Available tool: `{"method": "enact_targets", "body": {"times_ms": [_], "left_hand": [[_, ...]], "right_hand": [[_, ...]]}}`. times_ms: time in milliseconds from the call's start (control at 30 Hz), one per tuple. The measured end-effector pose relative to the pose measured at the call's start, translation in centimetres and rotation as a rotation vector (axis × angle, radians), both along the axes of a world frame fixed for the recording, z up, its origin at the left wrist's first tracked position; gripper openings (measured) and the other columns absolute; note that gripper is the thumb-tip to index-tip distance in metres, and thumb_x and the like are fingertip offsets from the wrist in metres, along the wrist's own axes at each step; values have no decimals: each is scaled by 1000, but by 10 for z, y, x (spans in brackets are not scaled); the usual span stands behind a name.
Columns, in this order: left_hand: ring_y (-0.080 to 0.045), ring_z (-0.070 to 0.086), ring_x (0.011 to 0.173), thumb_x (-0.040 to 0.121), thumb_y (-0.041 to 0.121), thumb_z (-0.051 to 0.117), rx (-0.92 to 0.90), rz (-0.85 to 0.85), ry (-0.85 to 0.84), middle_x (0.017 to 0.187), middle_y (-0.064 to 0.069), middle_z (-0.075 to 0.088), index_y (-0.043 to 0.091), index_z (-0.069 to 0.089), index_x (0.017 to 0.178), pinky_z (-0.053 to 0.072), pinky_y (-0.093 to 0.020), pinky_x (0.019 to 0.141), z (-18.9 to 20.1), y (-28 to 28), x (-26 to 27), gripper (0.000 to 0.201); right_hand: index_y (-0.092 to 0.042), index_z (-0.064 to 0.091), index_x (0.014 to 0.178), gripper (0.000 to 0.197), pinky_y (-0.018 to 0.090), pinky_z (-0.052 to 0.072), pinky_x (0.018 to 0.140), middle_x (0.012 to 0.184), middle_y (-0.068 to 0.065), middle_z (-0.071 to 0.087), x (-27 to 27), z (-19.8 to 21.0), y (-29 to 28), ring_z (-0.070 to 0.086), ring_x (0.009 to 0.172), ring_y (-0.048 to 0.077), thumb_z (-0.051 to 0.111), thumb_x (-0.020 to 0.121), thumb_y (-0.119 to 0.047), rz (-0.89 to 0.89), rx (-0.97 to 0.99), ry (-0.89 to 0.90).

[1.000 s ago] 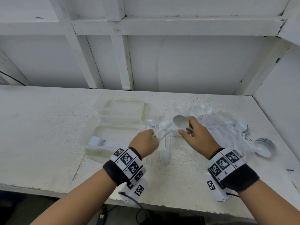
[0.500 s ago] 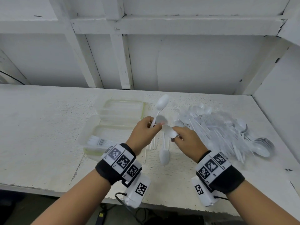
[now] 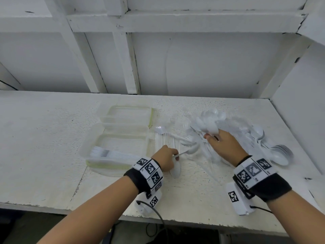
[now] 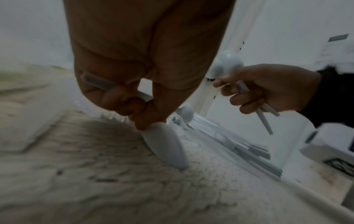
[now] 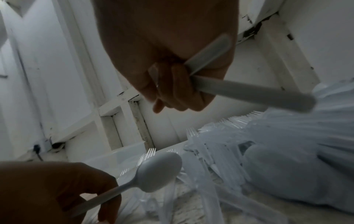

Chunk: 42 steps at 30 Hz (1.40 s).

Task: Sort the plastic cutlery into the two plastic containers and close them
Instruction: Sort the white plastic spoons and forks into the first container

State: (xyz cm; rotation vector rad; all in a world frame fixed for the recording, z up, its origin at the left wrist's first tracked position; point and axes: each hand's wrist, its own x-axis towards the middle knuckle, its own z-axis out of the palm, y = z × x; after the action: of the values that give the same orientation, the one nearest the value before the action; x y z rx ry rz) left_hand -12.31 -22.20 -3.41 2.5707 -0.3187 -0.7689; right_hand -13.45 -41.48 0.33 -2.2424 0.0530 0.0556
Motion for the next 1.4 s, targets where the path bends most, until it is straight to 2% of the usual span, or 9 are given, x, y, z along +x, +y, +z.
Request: {"method": "enact_targets", "body": {"times_ms": [133,267,400,533,733,1033,1133,1233,1400], "left_hand": [[-31,52,105,90,6,47,6,-60,-15,104,-4,35,14,57,116,38,-26,85,-5,6,-3,29],[-29,53,100,85,9,56,51,-160,-28,120,-7,35,17,50,126,44,-30,88,-6,15,-9,41],[-24,48,77,83,9,55,42,-198,-61,123,-8,30,25,33,138,47,-31,73,-6,15,-12,61],[-25,49,82,89,9,47,68,-176,-179,131,-9,30,18,32,142,40,-27,71,-8,5,-10,55],[-29,54,94,94,15,45,92,-210,-319,125,-9,40,7,56,117,43,-31,73,-16,0,-1,26],[-27,51,92,96,21,46,-72,-269,-360,102,-10,59,5,59,102,35,-27,78,-5,11,-2,21],[-18,49,77,97,22,44,-239,-145,-275,92,-9,62,7,52,95,32,-24,65,11,21,-5,17],[-6,48,66,100,24,37,-463,90,-108,78,7,57,14,43,93,37,-13,58,22,28,-6,14],[-11,47,56,101,17,33,-833,597,19,68,-1,49,17,41,91,42,-22,55,23,35,-3,13]], "right_hand": [[-7,64,105,23,33,47,82,98,8,67,16,-1,16,60,93,21,52,93,-24,150,-148,28],[-3,60,90,23,29,38,66,79,7,57,40,-1,35,54,77,21,50,93,-23,216,-257,56],[-5,59,92,22,28,37,67,82,5,56,59,-1,45,52,78,21,47,93,-24,250,-349,64],[-5,59,93,22,27,37,63,78,4,54,64,-1,46,52,76,21,47,93,-24,252,-337,61],[-5,57,85,20,30,37,64,71,3,52,60,-8,33,51,70,20,49,92,-23,228,-282,72],[-9,54,88,15,22,30,53,65,-4,46,70,-12,19,44,60,10,52,92,-23,154,-249,124],[-9,54,94,15,22,31,48,64,-1,45,78,-11,24,41,54,11,55,92,-24,67,-117,199],[-11,55,96,6,18,32,43,62,-2,44,83,-12,32,39,52,10,53,93,-16,12,-24,225],[-4,65,105,27,20,37,56,76,-3,57,83,-27,63,54,73,15,59,89,-25,235,-297,252]]}}
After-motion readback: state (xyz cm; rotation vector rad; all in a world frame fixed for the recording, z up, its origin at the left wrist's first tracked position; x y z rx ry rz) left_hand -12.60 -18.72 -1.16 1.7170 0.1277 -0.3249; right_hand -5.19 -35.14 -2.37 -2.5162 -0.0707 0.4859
